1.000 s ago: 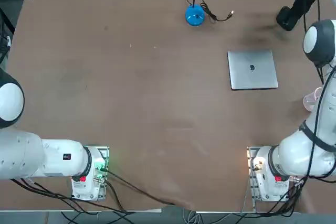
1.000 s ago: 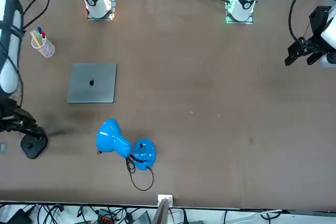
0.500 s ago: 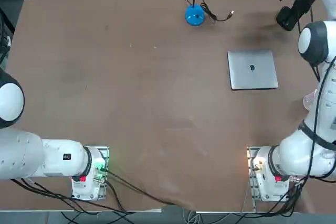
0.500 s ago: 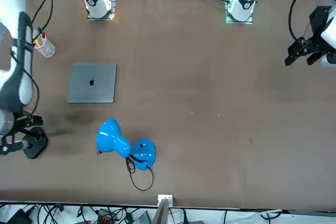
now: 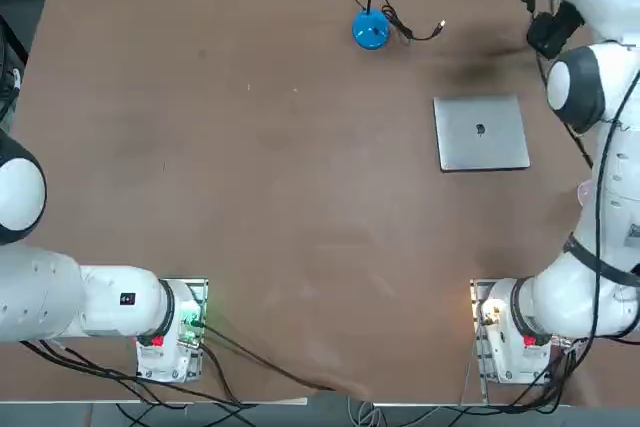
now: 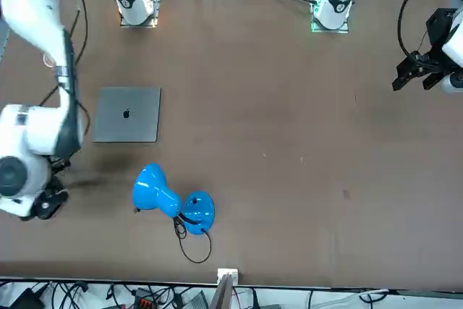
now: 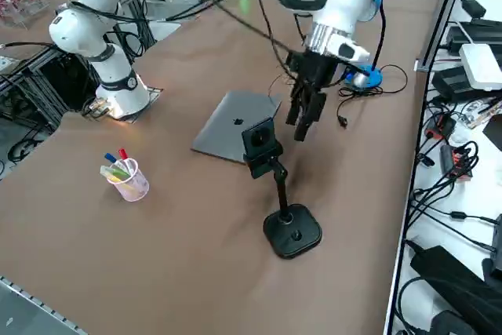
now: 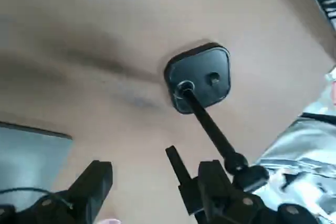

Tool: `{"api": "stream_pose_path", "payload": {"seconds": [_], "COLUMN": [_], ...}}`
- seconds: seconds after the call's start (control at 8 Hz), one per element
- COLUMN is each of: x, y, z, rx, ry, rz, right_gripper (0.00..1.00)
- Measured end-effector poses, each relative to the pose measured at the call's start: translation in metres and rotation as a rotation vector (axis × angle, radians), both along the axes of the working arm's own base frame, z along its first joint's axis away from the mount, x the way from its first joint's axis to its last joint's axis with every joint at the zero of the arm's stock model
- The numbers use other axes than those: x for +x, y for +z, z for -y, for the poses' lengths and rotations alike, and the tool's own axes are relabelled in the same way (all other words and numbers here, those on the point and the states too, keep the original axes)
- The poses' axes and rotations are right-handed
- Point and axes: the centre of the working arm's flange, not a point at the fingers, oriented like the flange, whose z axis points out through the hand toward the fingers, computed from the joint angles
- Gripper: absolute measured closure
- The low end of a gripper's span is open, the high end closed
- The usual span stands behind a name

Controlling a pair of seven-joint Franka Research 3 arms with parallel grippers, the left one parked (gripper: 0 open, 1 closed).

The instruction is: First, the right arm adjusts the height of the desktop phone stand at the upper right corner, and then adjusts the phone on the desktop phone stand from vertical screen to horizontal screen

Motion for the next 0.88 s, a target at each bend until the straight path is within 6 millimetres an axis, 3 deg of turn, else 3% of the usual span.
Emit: {"api": "stream_pose_path", "payload": {"seconds": [0.12, 0.62, 0.88], "x": [-0.003, -0.015, -0.018], "y": [-0.011, -0.040, -0.057], "z": [-0.006, 0.010, 0.007], "rx": [-0.010, -0.074, -0.127], "ry": [0.042, 0.155, 0.211], "rz": [-0.047, -0.197, -0.257], "right_gripper": [0.00, 0.00, 0.00]}}
